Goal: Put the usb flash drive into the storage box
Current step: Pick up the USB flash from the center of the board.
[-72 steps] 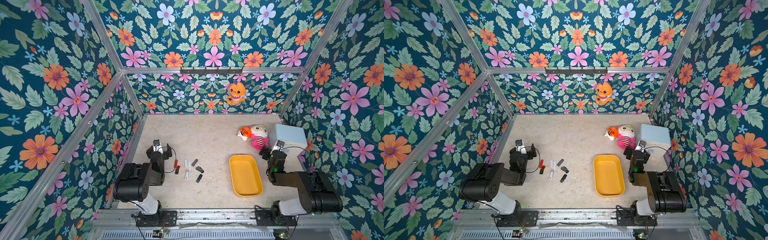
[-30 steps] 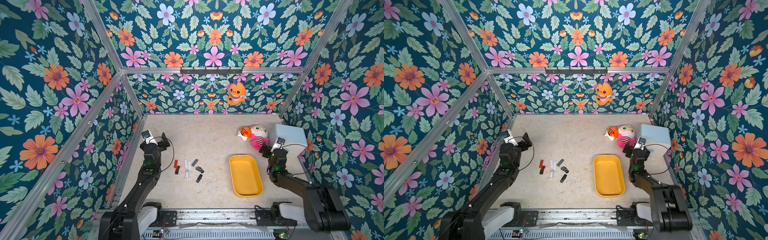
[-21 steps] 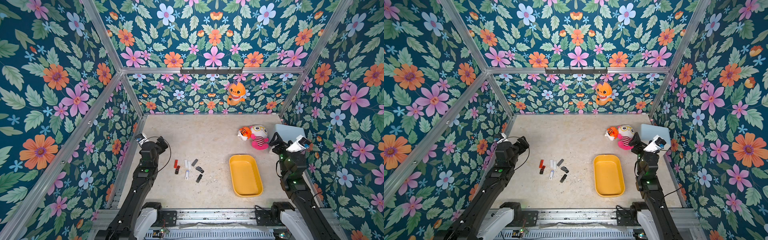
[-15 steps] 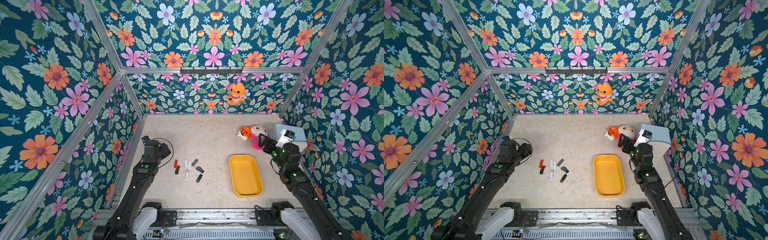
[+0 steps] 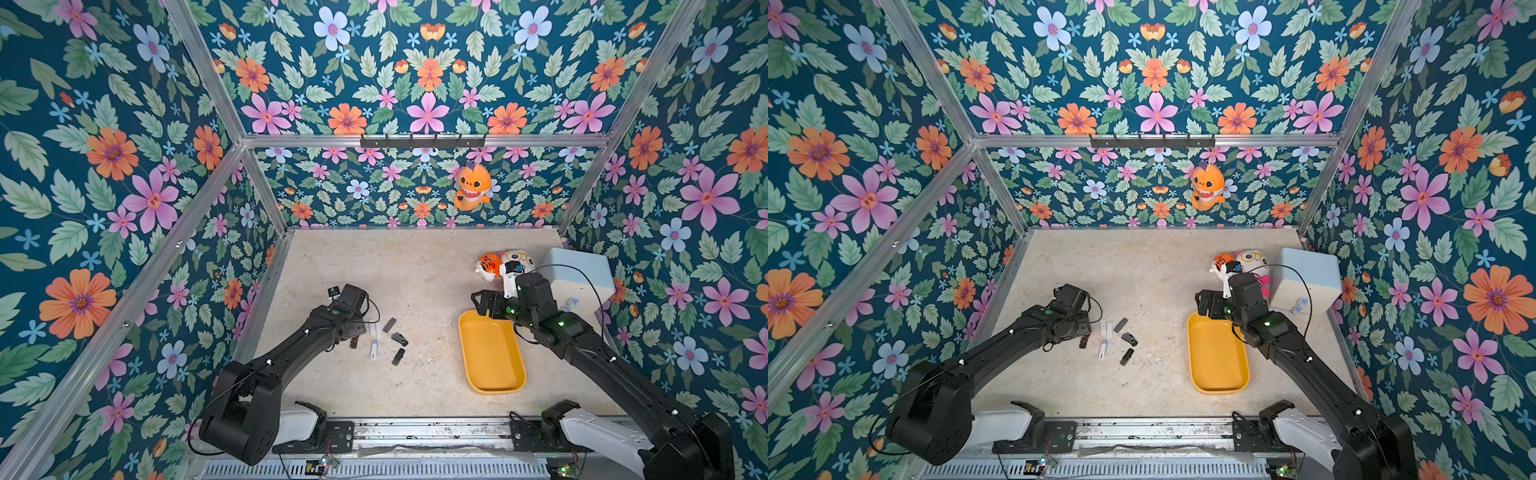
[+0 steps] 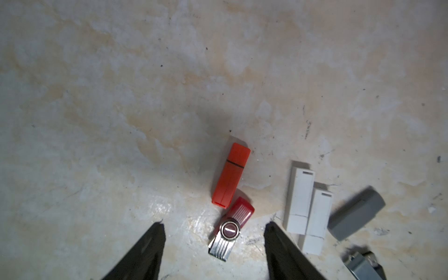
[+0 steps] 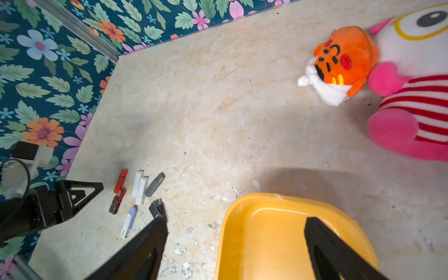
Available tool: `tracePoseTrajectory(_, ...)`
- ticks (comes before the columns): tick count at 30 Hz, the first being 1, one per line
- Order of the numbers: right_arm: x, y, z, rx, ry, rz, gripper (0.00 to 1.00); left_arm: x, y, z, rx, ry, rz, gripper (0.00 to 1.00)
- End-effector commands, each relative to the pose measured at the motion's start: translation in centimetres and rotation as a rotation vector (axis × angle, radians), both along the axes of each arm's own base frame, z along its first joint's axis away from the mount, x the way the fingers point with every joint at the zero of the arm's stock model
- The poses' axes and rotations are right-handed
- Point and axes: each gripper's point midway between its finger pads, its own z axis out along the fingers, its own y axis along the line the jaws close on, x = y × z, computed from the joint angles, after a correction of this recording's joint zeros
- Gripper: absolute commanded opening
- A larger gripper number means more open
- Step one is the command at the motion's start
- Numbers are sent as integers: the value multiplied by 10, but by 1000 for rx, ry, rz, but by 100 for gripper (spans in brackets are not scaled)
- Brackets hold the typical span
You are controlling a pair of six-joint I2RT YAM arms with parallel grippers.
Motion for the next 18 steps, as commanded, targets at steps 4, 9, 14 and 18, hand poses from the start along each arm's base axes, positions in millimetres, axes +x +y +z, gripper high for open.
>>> tracePoseTrajectory(4, 2, -5, -5, -31, -20, -14, 94, 18, 0, -15, 24, 49, -63, 63)
tracePoseTrajectory(9, 2, -8, -9, -37, -25, -27, 94, 27, -5, -13, -36, 26, -91, 61)
tracePoseTrajectory(14, 1, -11, -14, -48, -6, -40, 94, 28, 0, -23, -27, 57, -89, 58)
tracePoseTrajectory(18, 0, -11, -15, -44, -11, -39, 94, 29, 1, -28, -33, 70, -85, 54)
